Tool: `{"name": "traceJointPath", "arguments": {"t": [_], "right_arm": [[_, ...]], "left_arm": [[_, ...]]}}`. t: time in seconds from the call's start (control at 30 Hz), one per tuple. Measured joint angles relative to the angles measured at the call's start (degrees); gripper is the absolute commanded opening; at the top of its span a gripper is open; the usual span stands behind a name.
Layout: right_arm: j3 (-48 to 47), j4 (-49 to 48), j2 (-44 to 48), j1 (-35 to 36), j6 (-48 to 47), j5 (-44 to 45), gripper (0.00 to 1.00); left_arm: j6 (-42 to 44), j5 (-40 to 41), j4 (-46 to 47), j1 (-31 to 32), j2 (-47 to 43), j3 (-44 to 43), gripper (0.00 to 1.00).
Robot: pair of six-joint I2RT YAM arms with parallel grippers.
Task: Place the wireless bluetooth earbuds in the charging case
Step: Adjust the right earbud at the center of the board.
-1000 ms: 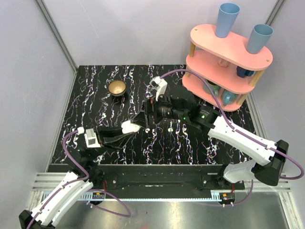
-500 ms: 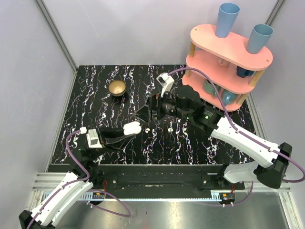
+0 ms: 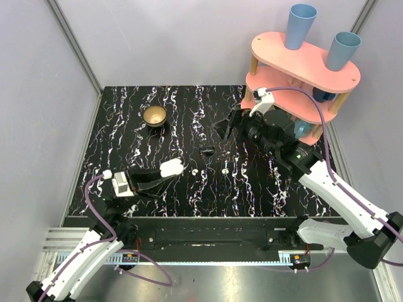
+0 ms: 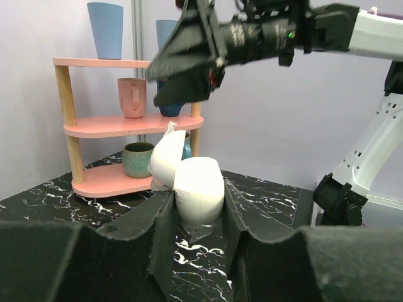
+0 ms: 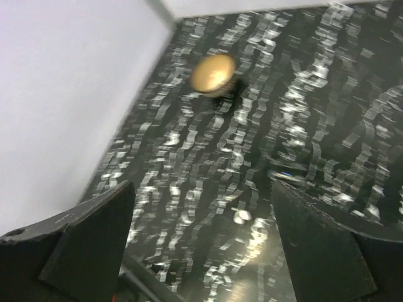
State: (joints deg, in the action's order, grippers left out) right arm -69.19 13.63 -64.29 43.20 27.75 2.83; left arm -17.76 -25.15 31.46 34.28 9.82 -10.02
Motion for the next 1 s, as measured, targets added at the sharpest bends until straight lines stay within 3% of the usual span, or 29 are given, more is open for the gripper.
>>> {"name": "traceJointPath", "arguments": {"t": [0.1,0.2,0.33,0.6,0.67,1.0], "right_arm": [[4.13,0.79,-0.37,-6.34,0.04,-0.90,0.88],[8.92,1.55,-2.64,-11.87,0.22,-2.95,0.74],[14.73,1.68,-10.27,-16.83,0.98,-6.08,0.69],[18.03,0.09,-23.06,-17.77,2.10,-12.15,0.59],[17.70,-0.92,-25.40,-17.77,2.23,-13.11,0.51],[16.04,-4.52,-34.16,-17.77,2.60,-16.81,0.49]], "left_arm": [[-0.04,0.59,-0.35,0.00,-0.31,0.00,0.00],[-0.09,1.01,-0.70,0.00,-0.39,0.00,0.00],[-0.22,1.25,-1.46,0.00,-0.42,-0.02,0.00],[-0.22,1.33,-2.91,0.00,-1.18,-0.50,0.00],[-0.24,1.33,-3.17,0.00,-1.38,-0.55,0.00],[-0.28,1.33,-4.92,0.00,-1.60,-0.85,0.00]]}}
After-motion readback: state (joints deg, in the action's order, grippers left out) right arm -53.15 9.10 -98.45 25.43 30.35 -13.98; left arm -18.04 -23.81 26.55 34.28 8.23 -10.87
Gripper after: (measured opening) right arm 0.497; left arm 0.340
